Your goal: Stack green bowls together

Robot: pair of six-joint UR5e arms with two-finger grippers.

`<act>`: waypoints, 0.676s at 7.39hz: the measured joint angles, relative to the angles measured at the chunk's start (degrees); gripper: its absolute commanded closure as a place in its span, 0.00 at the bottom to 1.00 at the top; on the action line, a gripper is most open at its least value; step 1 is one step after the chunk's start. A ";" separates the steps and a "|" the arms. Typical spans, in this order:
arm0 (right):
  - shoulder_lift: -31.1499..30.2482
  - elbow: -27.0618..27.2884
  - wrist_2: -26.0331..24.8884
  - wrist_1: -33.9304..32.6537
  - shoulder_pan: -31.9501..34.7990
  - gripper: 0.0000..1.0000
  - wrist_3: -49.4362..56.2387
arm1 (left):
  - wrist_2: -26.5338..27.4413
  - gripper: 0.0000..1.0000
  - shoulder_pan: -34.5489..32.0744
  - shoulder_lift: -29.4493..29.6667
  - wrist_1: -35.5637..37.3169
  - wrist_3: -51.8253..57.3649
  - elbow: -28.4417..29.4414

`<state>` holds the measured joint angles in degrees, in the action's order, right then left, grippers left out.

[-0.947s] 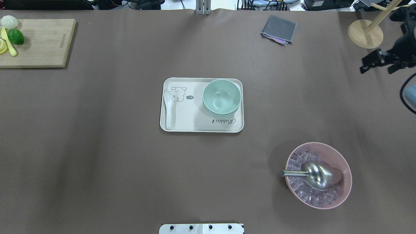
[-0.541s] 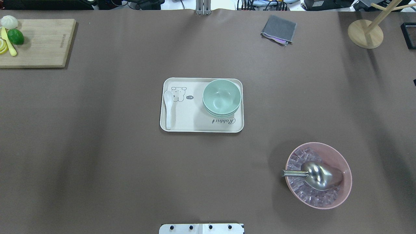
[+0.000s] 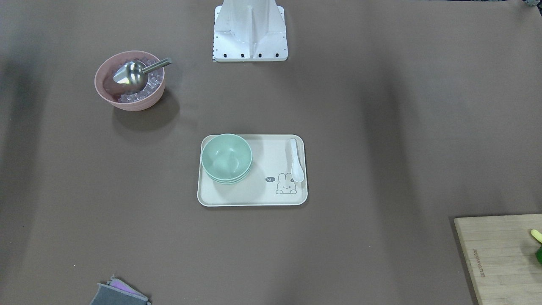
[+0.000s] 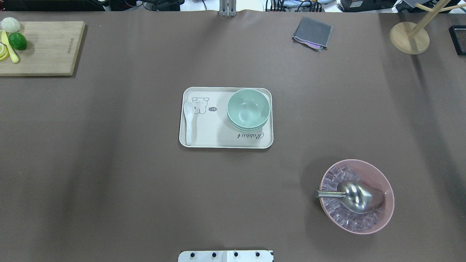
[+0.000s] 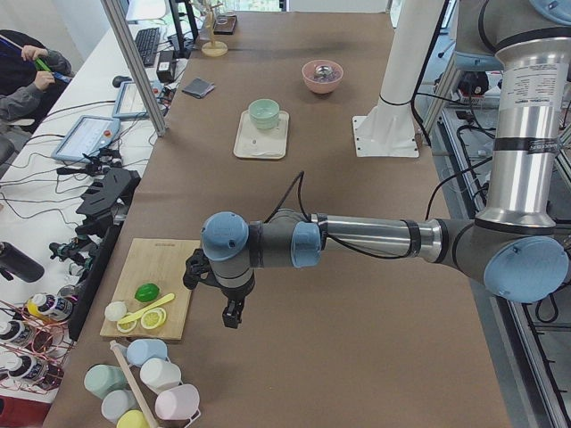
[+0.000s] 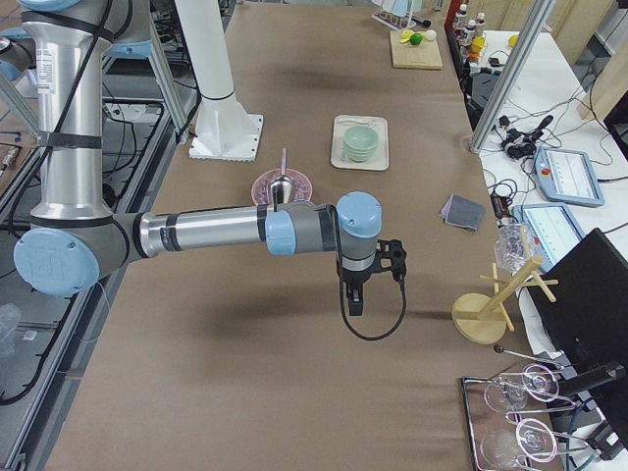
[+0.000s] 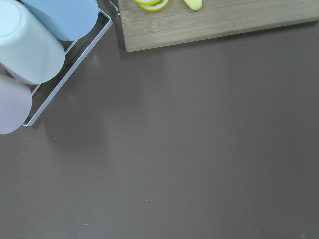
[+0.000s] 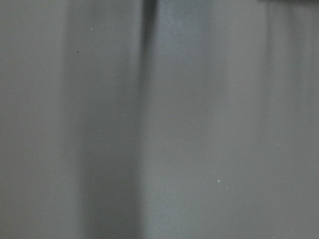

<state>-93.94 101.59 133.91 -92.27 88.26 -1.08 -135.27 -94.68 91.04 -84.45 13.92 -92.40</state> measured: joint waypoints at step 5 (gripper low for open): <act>-2.39 0.47 -1.61 -1.27 1.30 0.00 2.33 | -0.02 0.01 0.05 0.47 -0.01 0.04 -0.47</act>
<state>-96.33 102.06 132.30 -93.54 89.57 1.25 -135.29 -94.63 91.51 -84.45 13.96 -92.87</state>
